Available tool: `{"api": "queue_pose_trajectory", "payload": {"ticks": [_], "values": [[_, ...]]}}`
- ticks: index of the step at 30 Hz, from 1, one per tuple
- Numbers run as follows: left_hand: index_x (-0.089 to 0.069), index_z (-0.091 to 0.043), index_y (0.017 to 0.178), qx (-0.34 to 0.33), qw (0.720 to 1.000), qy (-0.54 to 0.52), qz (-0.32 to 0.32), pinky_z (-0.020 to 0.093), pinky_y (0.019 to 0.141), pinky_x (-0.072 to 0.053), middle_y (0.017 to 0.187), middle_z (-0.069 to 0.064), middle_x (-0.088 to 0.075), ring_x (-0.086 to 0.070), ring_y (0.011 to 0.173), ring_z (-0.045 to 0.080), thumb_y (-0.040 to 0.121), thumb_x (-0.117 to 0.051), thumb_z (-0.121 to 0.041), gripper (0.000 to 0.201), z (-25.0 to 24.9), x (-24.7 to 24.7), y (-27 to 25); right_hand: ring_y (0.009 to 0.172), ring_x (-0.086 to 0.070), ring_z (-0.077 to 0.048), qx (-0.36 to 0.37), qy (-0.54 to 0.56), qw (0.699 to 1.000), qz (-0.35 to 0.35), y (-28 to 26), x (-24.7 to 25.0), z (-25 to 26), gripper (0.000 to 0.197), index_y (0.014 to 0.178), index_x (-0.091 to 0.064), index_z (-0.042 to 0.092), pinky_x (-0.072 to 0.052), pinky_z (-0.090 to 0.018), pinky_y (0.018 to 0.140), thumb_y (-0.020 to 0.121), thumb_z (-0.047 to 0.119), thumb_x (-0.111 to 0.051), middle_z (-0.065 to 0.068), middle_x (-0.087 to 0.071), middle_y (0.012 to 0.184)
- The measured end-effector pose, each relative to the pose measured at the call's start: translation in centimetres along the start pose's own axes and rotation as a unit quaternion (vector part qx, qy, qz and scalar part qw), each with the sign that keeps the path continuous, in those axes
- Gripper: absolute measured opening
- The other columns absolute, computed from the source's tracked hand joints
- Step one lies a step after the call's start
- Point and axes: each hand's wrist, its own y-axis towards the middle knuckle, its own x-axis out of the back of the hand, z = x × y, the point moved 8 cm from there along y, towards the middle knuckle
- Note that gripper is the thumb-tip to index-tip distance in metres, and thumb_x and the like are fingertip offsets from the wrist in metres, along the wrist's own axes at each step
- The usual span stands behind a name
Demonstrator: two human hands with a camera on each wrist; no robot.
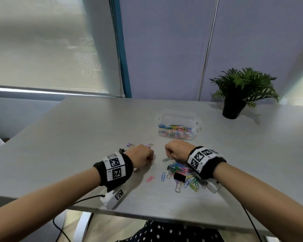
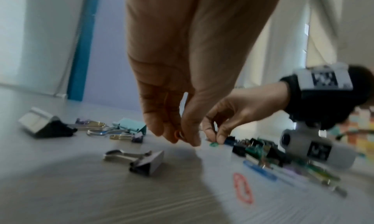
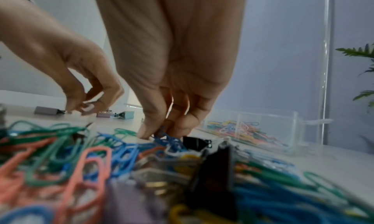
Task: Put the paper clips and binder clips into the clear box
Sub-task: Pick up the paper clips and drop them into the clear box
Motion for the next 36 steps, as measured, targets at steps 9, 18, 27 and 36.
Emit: {"api": "queue_pose_trajectory", "payload": {"ticks": [9, 18, 27, 36], "values": [[-0.064, -0.006, 0.095, -0.024, 0.997, -0.075, -0.01, 0.022, 0.073, -0.046, 0.091, 0.011, -0.073, -0.062, 0.075, 0.015, 0.083, -0.059, -0.004, 0.014, -0.9, -1.1, -3.1, 0.08, -0.06, -0.019, 0.008, 0.016, 1.0, 0.024, -2.7, 1.1, -0.6, 0.015, 0.095, -0.06, 0.009, -0.047, -0.029, 0.075, 0.083, -0.001, -0.059, -0.008, -0.067, 0.088], [-0.065, -0.001, 0.098, -0.004, 1.0, -0.02, -0.018, 0.037, 0.087, -0.05, 0.104, 0.018, -0.068, -0.062, 0.101, 0.03, 0.084, -0.055, -0.002, 0.017, -2.1, -2.3, -1.8, 0.083, -0.07, -0.018, -0.018, 0.024, 0.999, 0.013, -2.9, -0.7, -1.6, 0.02, 0.077, -0.053, 0.015, -0.05, -0.035, 0.073, 0.082, -0.004, -0.058, 0.007, -0.052, 0.07], [-0.062, 0.003, 0.107, 0.006, 0.999, 0.012, 0.044, 0.033, 0.088, -0.044, 0.113, 0.02, -0.063, -0.057, 0.109, 0.03, 0.089, -0.053, -0.012, 0.024, -2.9, -2.4, -1.1, 0.059, -0.054, 0.002, -0.009, 0.06, 0.998, -0.003, -2.4, -0.5, -1.7, 0.02, 0.069, -0.056, 0.014, -0.047, -0.021, 0.062, 0.079, -0.001, -0.065, 0.009, -0.055, 0.064], [-0.059, -0.006, 0.098, 0.023, 0.988, -0.151, 0.002, 0.015, 0.056, -0.045, 0.106, 0.013, -0.069, -0.062, 0.073, 0.017, 0.087, -0.057, -0.006, 0.011, -1.0, 1.8, 2.0, 0.05, -0.06, 0.0, -0.052, 0.333, 0.939, -0.061, -4.3, 2.0, -5.2, 0.009, 0.085, -0.063, 0.004, -0.047, -0.012, 0.05, 0.079, -0.001, -0.068, -0.005, -0.065, 0.069]]}}
